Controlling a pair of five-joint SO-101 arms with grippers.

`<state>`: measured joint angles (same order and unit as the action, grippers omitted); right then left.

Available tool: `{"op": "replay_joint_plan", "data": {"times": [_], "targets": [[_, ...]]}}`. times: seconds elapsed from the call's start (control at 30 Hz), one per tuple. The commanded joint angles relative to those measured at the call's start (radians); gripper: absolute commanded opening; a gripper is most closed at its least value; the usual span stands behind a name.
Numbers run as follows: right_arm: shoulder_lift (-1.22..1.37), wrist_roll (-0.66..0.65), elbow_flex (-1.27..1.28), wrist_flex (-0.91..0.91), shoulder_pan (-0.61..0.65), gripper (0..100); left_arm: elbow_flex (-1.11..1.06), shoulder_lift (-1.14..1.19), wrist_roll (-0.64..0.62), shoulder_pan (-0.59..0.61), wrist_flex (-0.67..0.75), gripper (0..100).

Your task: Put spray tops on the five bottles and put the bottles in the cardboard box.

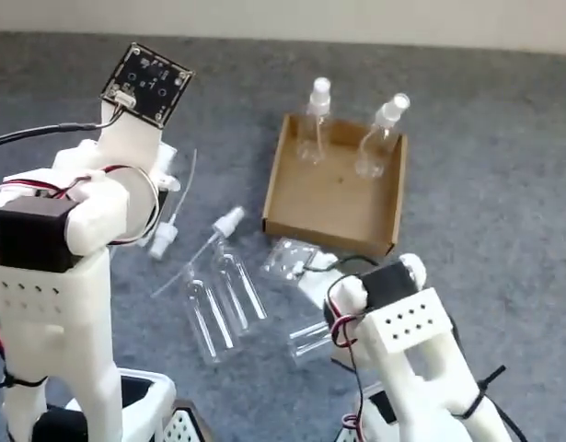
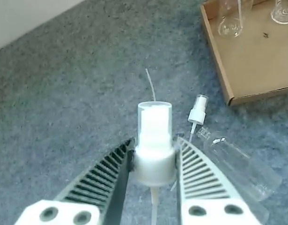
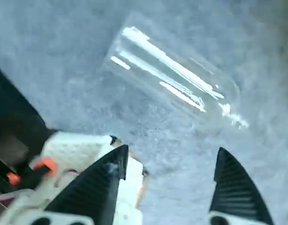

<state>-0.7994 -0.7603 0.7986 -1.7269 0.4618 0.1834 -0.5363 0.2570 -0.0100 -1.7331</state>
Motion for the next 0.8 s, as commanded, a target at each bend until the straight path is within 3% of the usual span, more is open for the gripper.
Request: {"op": "replay_joint_plan", "data": {"times": [0.0,0.13,0.47,0.77], "targets": [[0.059,-0.152,-0.004,0.096,-0.036,24.5,-0.002,-0.016,0.006,0.016,0.02,5],[0.127,-0.201,0.002,0.254,-0.018,24.6,-0.002,-0.015,0.006,0.016,0.021,5],[0.142,-0.394,0.134,0.286,0.045,24.6,-0.002,-0.015,0.008,0.016,0.023,5],[0.14,-0.402,0.352,0.542,0.039,23.5,-0.002,-0.016,0.008,0.016,0.018,5]]}}
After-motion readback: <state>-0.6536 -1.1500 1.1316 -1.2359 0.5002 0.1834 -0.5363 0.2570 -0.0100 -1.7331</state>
